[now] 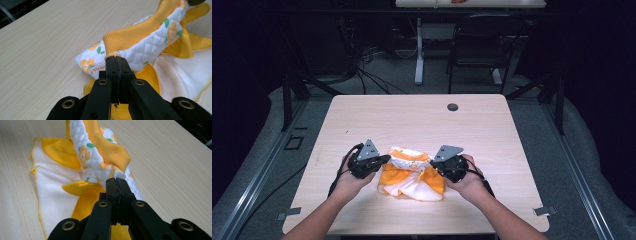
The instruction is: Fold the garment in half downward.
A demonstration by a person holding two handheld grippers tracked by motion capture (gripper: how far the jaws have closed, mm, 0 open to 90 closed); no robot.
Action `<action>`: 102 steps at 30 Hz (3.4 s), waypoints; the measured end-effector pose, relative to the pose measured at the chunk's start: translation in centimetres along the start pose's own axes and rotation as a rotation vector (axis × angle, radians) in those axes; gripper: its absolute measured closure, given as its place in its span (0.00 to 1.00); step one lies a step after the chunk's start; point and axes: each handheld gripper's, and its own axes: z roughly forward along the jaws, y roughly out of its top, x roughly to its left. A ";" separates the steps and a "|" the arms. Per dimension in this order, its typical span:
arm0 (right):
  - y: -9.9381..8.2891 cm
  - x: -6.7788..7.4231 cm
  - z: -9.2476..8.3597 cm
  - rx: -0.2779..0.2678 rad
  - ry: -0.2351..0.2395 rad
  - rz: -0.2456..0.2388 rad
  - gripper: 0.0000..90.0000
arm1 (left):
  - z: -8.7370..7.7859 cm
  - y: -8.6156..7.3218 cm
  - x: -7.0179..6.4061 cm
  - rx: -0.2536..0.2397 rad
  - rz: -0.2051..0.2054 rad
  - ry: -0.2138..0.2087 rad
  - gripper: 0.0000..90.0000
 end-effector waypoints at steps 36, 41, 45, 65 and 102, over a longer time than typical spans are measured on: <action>-3.6 2.8 -0.1 0.016 0.086 0.028 0.99 | -0.4 -3.7 -2.8 0.004 -0.037 -0.098 0.99; -3.9 3.1 -0.3 0.012 0.124 0.056 0.97 | -0.8 -3.9 -3.1 0.002 -0.034 -0.104 0.96; -3.9 3.5 -0.8 -0.001 0.152 0.050 0.92 | -1.6 -3.9 -2.8 -0.019 -0.046 -0.105 0.89; -3.5 2.7 -1.8 -0.121 0.072 0.161 0.82 | -1.7 -1.5 -1.1 -0.051 -0.105 -0.059 0.74; -6.5 4.4 1.8 0.099 0.145 0.113 0.84 | 0.9 -4.9 -3.4 0.083 -0.074 -0.146 0.65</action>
